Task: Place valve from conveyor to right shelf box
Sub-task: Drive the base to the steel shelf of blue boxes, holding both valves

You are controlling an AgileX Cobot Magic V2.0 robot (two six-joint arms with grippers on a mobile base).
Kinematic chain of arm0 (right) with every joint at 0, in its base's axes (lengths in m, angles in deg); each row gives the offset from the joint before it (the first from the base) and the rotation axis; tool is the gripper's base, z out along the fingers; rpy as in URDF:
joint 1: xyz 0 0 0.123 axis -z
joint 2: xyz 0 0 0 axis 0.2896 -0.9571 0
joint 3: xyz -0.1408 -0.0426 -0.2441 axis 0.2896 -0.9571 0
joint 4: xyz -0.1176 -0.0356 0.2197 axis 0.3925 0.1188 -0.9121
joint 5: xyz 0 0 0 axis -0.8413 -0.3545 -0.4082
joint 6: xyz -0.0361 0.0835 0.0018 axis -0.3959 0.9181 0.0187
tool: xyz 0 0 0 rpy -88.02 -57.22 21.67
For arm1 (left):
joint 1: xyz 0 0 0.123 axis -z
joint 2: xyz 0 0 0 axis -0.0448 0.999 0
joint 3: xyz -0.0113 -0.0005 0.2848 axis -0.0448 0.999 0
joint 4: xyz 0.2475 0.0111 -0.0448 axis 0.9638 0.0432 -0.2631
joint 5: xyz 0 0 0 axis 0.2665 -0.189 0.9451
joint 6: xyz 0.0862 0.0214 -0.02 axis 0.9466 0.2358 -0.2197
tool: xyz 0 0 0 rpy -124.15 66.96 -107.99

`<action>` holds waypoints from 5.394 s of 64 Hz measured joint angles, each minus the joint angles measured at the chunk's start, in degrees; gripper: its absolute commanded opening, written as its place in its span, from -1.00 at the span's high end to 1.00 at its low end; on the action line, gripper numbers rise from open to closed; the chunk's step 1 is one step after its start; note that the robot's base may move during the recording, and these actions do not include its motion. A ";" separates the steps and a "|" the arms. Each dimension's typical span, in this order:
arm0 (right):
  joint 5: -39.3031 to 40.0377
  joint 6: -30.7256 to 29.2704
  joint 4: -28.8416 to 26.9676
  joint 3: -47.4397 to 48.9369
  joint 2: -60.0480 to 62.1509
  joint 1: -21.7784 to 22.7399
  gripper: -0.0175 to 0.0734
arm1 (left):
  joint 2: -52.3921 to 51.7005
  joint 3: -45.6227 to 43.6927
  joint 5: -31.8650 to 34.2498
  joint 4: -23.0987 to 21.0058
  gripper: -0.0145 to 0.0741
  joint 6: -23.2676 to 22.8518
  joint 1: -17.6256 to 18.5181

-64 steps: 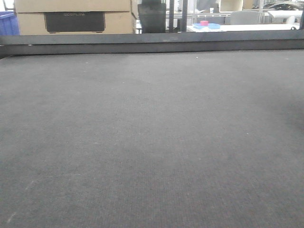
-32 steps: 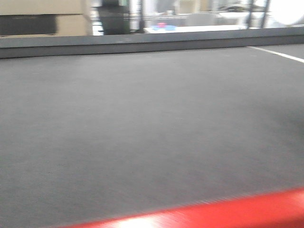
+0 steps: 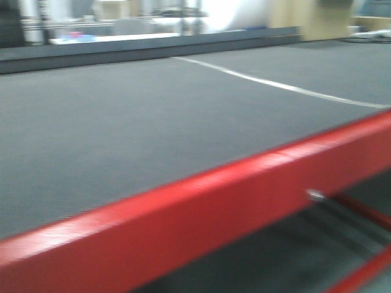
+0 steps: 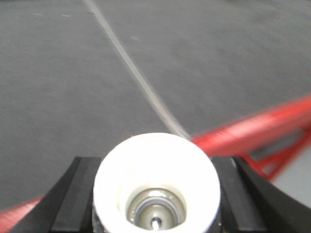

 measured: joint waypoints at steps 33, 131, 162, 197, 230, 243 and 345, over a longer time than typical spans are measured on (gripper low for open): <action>0.00 0.00 0.00 0.00 0.00 0.00 0.95 | 0.00 0.00 0.00 0.00 0.92 0.00 0.00; 0.00 0.00 0.00 0.00 0.00 0.00 0.95 | 0.00 0.00 0.00 0.00 0.92 0.00 0.00; 0.00 0.00 0.00 0.00 0.00 0.00 0.95 | -0.13 0.00 0.00 0.00 0.92 0.00 0.00; 0.00 0.00 0.00 0.00 0.00 0.00 0.95 | -0.13 0.00 0.00 0.00 0.92 0.00 0.00; 0.00 0.00 0.00 0.00 0.00 0.00 0.95 | -0.13 0.00 0.00 0.00 0.92 0.00 0.00; 0.00 0.00 0.00 0.00 0.00 0.00 0.95 | -0.13 0.00 0.00 0.09 0.92 0.00 0.00; 0.00 0.00 0.00 0.00 0.00 0.00 0.95 | -0.13 0.00 0.00 0.23 0.92 0.00 0.00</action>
